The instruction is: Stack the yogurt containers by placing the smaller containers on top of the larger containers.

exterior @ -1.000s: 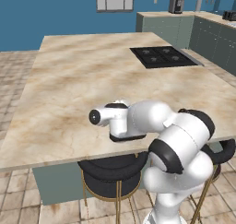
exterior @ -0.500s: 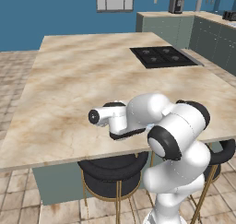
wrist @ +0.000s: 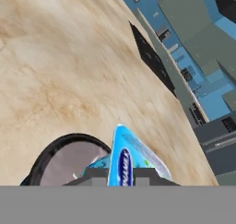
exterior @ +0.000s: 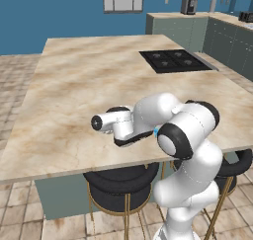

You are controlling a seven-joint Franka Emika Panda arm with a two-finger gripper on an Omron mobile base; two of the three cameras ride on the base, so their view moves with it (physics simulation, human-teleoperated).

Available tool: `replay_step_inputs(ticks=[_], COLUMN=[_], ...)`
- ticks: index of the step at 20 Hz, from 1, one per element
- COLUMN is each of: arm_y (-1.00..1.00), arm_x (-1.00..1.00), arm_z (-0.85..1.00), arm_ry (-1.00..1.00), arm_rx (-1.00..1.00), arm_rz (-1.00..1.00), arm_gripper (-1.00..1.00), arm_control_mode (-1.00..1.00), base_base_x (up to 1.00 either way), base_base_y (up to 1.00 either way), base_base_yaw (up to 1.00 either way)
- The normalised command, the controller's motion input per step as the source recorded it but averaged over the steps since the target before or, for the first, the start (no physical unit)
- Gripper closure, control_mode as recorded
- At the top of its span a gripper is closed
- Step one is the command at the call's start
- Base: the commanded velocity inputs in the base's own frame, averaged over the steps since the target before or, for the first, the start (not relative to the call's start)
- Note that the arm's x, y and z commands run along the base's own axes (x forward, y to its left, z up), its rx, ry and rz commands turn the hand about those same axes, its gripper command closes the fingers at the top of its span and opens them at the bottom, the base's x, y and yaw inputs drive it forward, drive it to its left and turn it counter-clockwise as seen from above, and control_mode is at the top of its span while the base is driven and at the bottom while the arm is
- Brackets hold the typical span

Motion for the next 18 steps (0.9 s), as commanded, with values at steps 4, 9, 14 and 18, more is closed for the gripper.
replay_step_inputs(ticks=[4, 9, 14, 18], arm_y=[0.07, 0.06, 0.02, 0.00], arm_x=[0.12, 0.02, -0.09, -0.13], arm_z=[-0.12, -0.15, -0.15, -0.14], arm_ry=[0.01, 0.00, -0.02, -0.04], arm_rx=[-0.04, -0.03, 0.00, 0.00], arm_rz=[-0.02, -0.01, 0.00, 0.00], arm_gripper=[1.00, 1.00, 1.00, 1.00], arm_control_mode=[-1.00, -1.00, -1.00, -1.00], base_base_x=[0.00, 0.00, 0.00, 0.00], base_base_y=[0.00, 0.00, 0.00, 0.00], base_base_yaw=[0.00, 0.00, 0.00, 0.00])
